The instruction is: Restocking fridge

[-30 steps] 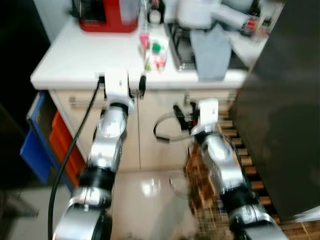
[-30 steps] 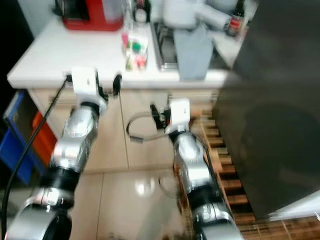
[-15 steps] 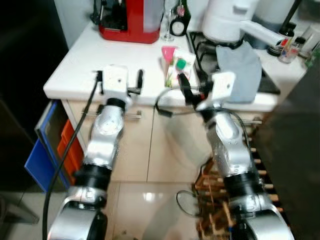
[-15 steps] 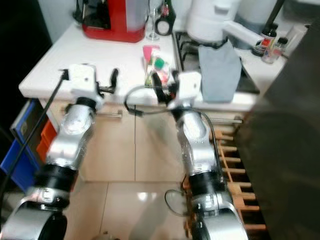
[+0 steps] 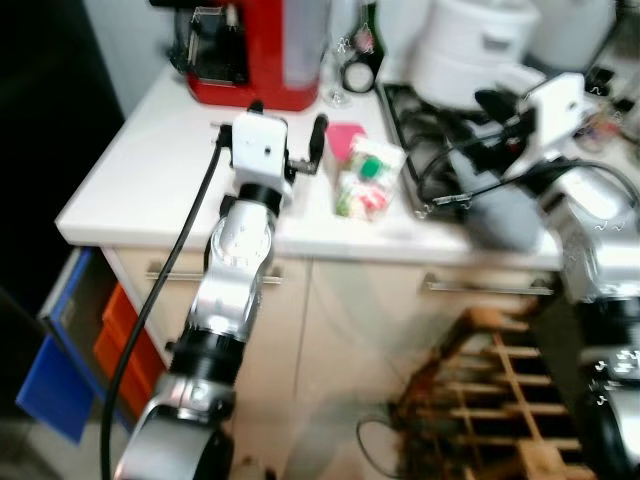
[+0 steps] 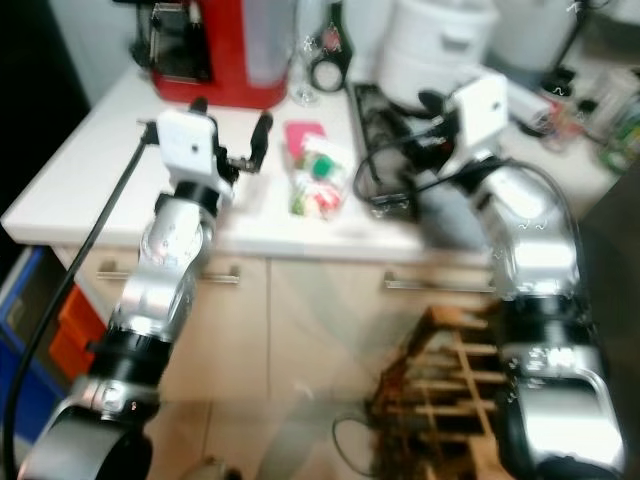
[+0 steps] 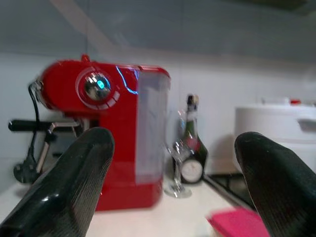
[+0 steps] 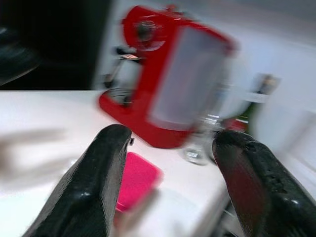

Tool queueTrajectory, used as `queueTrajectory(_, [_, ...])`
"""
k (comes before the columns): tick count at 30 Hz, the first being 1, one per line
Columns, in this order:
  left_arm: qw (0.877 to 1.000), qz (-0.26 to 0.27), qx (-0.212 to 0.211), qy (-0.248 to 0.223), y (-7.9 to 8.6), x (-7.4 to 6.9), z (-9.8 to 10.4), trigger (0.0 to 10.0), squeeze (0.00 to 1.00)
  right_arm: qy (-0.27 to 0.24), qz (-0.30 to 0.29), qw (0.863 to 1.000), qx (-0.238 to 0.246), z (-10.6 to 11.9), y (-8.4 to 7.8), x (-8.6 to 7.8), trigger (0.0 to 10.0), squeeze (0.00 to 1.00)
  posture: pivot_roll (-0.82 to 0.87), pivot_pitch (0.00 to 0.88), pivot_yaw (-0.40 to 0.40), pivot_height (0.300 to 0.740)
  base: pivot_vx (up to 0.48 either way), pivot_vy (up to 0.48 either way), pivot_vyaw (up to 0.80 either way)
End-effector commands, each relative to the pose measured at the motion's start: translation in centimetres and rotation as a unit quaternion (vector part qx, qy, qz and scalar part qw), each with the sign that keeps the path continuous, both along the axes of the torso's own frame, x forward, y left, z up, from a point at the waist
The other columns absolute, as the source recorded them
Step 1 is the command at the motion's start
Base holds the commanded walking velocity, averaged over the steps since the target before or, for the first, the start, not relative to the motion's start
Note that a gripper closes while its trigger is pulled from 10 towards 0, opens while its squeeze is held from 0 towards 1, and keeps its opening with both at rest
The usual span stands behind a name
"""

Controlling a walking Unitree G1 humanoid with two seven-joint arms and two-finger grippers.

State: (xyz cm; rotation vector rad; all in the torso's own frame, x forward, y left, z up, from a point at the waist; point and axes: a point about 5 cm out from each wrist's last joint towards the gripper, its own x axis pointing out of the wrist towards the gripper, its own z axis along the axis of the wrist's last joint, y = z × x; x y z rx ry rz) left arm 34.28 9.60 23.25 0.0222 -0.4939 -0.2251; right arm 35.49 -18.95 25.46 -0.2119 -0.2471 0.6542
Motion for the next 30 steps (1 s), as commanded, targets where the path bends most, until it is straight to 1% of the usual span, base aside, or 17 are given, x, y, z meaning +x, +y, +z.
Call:
queueTrajectory(1, [0.999, -0.033, -0.009, -0.010, -1.3, -0.3, 0.8, 10.0, 0.00, 0.027, 0.021, 0.999, -0.010, -0.3, -1.0, -0.5, 10.0, 1.00, 0.00, 0.000, -0.039, 0.740, 0.000, 0.000, 0.00])
queueTrajectory(3, [0.999, -0.040, -0.005, -0.015, -1.4, -0.3, 1.0, 10.0, 0.00, 0.063, 0.065, 0.996, -0.013, -0.6, -1.2, -1.1, 10.0, 1.00, 0.00, 0.000, -0.040, 0.740, 0.000, 0.000, 0.00])
queueTrajectory(6, [0.999, -0.040, -0.003, -0.007, -1.0, -0.1, 0.6, 10.0, 0.00, 0.101, 0.078, 0.992, 0.022, -0.8, -2.4, -0.9, 10.0, 1.00, -0.01, 0.000, -0.030, 0.740, 0.000, 0.000, 0.00])
queueTrajectory(8, [0.999, -0.042, -0.003, -0.003, -0.8, -0.1, 0.4, 10.0, 0.00, 0.116, 0.073, 0.990, 0.015, -1.4, -2.9, -0.5, 10.0, 1.00, -0.01, 0.000, -0.024, 0.740, 0.000, 0.000, 0.00])
queueTrajectory(10, [0.999, -0.052, 0.006, -0.003, -1.1, -0.2, 0.4, 10.0, 0.00, 0.131, 0.069, 0.989, 0.009, -2.0, -2.9, 0.2, 10.0, 1.00, 0.00, 0.000, -0.021, 0.740, 0.000, 0.000, 0.00])
queueTrajectory(11, [0.999, -0.052, 0.006, -0.003, -1.1, -0.2, 0.4, 10.0, 0.00, 0.131, 0.069, 0.989, 0.009, -2.0, -2.9, 0.2, 10.0, 1.00, 0.00, 0.000, -0.021, 0.740, 0.000, 0.000, 0.00])
queueTrajectory(12, [0.998, -0.068, 0.004, -0.007, -1.3, -0.4, 0.5, 10.0, 0.00, 0.142, 0.069, 0.987, 0.014, -2.4, -2.6, 0.8, 10.0, 1.00, 0.01, 0.000, -0.021, 0.740, 0.000, 0.000, 0.00])
queueTrajectory(13, [0.997, -0.075, 0.000, -0.008, -1.4, -0.5, 0.6, 10.0, 0.00, 0.145, 0.070, 0.987, 0.016, -2.5, -2.5, 0.9, 10.0, 0.97, 0.01, 0.000, -0.021, 0.740, 0.000, 0.000, 0.00])
queueTrajectory(14, [0.997, -0.081, -0.001, -0.012, -1.4, -0.7, 0.7, 10.0, 0.00, 0.149, 0.078, 0.986, 0.016, -2.6, -2.1, 1.1, 10.0, 0.97, 0.04, 0.000, -0.022, 0.740, 0.000, 0.000, 0.00])
queueTrajectory(15, [0.996, -0.085, -0.001, -0.015, -1.4, -0.9, 0.8, 10.0, 0.00, 0.152, 0.086, 0.984, 0.019, -2.8, -1.7, 1.2, 10.0, 0.00, 0.05, 0.000, -0.022, 0.740, 0.000, 0.000, 0.00])
queueTrajectory(16, [0.996, -0.085, -0.001, -0.015, -1.4, -0.9, 0.8, 10.0, 0.00, 0.152, 0.086, 0.984, 0.019, -2.8, -1.7, 1.2, 10.0, 0.00, 0.05, 0.000, -0.022, 0.740, 0.000, 0.000, 0.00])
queueTrajectory(19, [0.996, -0.087, 0.007, -0.014, -1.1, -1.4, 0.7, 10.0, 0.00, 0.160, 0.107, 0.980, 0.039, -3.3, -0.4, 1.8, 10.0, 0.00, 0.08, 0.000, -0.019, 0.740, 0.000, 0.000, 0.00])
queueTrajectory(21, [0.996, -0.086, 0.009, -0.013, -1.0, -1.5, 0.7, 10.0, 0.00, 0.162, 0.111, 0.980, 0.044, -3.4, -0.1, 1.9, 10.0, 0.00, 0.08, 0.000, -0.019, 0.740, 0.000, 0.000, 0.00])
queueTrajectory(23, [0.996, -0.086, 0.019, -0.009, -0.7, -1.9, 0.4, 10.0, 0.00, 0.164, 0.101, 0.980, 0.051, -3.8, 0.3, 2.3, 10.0, 0.00, 0.10, 0.000, -0.018, 0.740, 0.000, 0.000, 0.00])
queueTrajectory(25, [0.996, -0.086, 0.027, -0.003, -0.6, -2.4, 0.0, 10.0, 0.00, 0.170, 0.081, 0.981, 0.041, -4.5, 0.4, 2.8, 10.0, 0.00, 0.11, 0.000, -0.023, 0.740, 0.000, 0.000, 0.00])
queueTrajectory(28, [0.996, -0.087, 0.028, 0.000, -0.5, -2.5, -0.1, 10.0, 0.00, 0.170, 0.078, 0.982, 0.038, -4.6, 0.4, 2.9, 10.0, 0.00, 0.11, 0.000, -0.023, 0.740, 0.000, 0.000, 0.00])
queueTrajectory(30, [0.996, -0.082, 0.030, 0.012, -0.2, -2.9, -0.5, 10.0, 0.00, 0.168, 0.061, 0.984, 0.021, -5.1, 0.4, 2.9, 10.0, 0.00, 0.12, 0.000, -0.039, 0.740, 0.000, 0.000, 0.00])
